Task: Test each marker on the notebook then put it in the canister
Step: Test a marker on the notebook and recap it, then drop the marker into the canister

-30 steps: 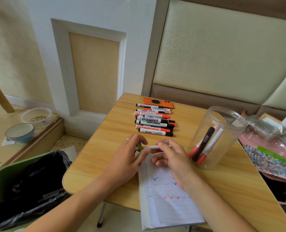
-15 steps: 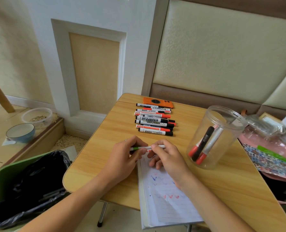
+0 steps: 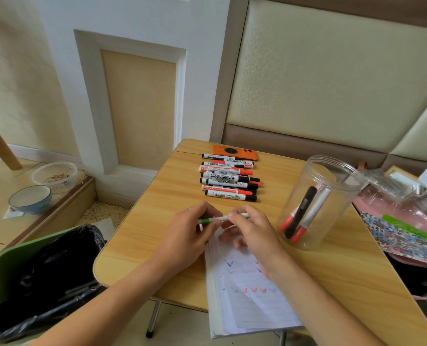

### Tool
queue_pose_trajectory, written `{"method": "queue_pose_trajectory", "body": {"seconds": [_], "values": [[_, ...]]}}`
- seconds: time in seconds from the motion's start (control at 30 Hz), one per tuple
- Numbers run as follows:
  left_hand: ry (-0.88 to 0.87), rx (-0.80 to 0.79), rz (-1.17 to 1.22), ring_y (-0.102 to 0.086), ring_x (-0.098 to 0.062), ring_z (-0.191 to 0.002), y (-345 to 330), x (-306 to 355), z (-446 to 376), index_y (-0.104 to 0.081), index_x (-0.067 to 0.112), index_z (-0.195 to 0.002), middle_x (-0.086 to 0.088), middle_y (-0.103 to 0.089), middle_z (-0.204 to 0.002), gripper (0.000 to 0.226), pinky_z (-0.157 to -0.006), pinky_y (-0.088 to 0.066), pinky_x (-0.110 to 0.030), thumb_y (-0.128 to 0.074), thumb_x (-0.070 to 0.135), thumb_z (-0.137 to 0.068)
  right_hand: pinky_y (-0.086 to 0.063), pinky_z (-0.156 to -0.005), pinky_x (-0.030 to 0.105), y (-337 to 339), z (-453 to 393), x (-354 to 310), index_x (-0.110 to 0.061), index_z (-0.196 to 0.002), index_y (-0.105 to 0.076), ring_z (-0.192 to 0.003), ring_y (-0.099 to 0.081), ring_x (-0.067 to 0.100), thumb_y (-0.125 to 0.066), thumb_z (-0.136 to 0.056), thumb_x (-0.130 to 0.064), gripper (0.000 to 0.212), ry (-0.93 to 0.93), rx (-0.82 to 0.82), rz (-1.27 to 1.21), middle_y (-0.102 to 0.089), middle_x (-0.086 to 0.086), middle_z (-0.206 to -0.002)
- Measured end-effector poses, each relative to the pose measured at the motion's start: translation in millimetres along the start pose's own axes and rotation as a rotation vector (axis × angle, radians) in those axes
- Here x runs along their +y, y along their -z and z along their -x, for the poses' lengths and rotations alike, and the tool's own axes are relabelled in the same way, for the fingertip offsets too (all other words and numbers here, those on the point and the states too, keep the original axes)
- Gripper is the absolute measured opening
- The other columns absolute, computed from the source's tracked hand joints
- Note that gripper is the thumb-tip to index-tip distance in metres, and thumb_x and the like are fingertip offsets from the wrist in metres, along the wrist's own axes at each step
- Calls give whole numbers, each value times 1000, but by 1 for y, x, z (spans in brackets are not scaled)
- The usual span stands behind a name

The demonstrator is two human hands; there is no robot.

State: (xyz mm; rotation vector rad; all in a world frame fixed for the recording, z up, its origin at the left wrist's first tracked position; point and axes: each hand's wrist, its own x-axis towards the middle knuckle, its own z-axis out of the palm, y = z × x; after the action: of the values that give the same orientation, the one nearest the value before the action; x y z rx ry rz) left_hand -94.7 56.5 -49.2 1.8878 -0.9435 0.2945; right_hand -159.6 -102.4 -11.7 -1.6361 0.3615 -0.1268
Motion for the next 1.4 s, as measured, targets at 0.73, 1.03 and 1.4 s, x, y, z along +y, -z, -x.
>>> {"method": "queue_pose_trajectory", "body": {"seconds": [0.73,1.03,1.4], "values": [[105,-276,-472,-44,-12,-119,-17,-6,5,-52,34,-122,11,-51,-123,52,-101,-31,-34,-32,60,-82,-31,-65,33,126,25,-128,-12,-96,-61,-76,-50,28,-54,-93,-10,9,500,625,955,-69,9,-89],[127,-315,-494,-43,-12,-120,-14,-2,5,-50,34,-125,10,-50,-126,54,-103,-31,-34,-29,62,-84,-35,-68,34,110,16,-106,-24,-91,-54,-87,-53,29,-54,-102,-43,23,290,344,1315,-57,0,-89],[120,-304,-466,-43,-11,-120,-15,-6,5,-49,36,-125,11,-50,-125,51,-101,-31,-33,-32,61,-85,-40,-62,33,82,13,-103,-11,-96,-58,-77,-57,28,-57,-97,-12,2,844,627,1135,-62,7,-91]]}}
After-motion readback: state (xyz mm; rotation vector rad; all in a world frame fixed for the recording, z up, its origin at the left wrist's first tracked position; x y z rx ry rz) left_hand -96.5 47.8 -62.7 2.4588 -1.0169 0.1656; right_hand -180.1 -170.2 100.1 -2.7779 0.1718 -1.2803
